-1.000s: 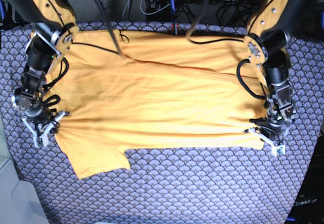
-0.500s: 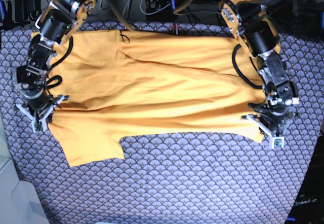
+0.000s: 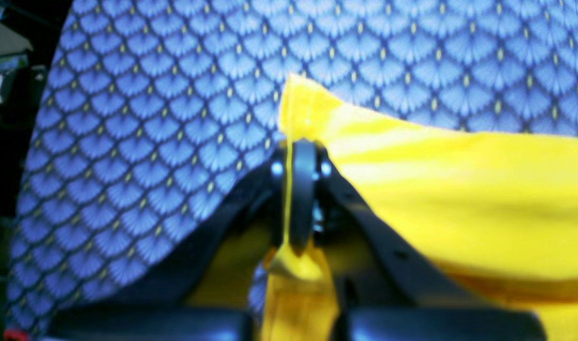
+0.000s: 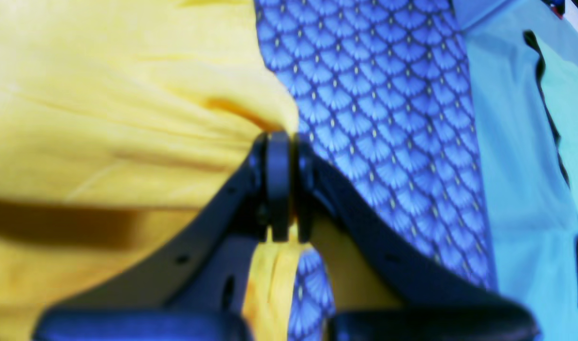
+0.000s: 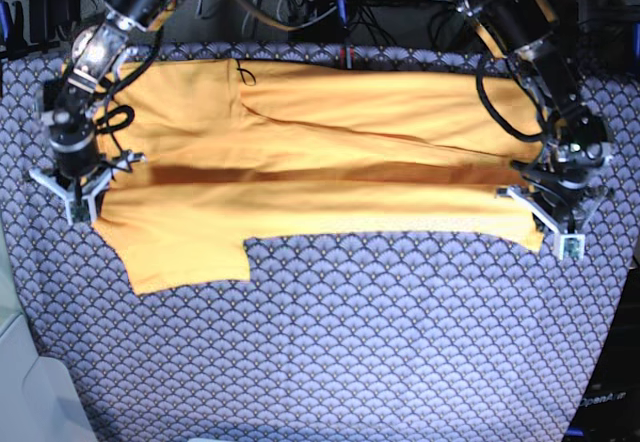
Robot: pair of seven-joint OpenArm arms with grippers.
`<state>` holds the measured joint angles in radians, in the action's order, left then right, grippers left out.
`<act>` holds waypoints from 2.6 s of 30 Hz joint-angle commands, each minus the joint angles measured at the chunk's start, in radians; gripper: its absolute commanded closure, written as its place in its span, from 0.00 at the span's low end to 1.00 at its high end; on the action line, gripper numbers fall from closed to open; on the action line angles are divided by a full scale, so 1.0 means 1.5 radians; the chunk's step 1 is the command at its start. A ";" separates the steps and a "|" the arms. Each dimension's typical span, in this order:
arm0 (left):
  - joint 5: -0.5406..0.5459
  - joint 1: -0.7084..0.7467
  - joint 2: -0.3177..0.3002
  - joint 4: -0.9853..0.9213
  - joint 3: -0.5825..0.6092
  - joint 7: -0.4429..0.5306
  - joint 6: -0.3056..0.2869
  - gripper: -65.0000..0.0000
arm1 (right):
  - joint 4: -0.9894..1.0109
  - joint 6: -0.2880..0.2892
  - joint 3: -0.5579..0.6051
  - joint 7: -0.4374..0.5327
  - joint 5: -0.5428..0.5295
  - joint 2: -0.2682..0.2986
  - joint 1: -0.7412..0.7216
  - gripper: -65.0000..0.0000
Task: Fold the T-shirt properly
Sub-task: 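Lift the hem with both grippers and fold it over toward the collar, then lower the folded hem onto the shirt and open the right gripper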
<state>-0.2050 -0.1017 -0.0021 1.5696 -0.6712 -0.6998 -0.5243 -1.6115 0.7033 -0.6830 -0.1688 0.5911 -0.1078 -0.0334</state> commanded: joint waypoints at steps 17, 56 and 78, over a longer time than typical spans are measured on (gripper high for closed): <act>0.019 0.101 0.005 0.136 -0.002 -0.025 -0.025 1.00 | -0.138 -0.003 0.001 0.023 -0.108 -0.007 0.166 1.00; 0.011 0.121 -0.009 0.018 -0.040 -0.054 -0.099 1.00 | -0.120 -0.003 -0.061 0.023 -0.162 0.006 0.248 1.00; 0.012 0.150 -0.007 0.040 -0.041 -0.051 -0.116 0.56 | -0.122 -0.003 -0.066 0.023 -0.164 0.007 0.263 0.66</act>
<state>-0.1902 0.1314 -0.0032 1.6108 -0.7315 -0.7849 -0.6933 -1.7744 0.7097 -0.7769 -0.1566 0.3588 -0.1078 0.3603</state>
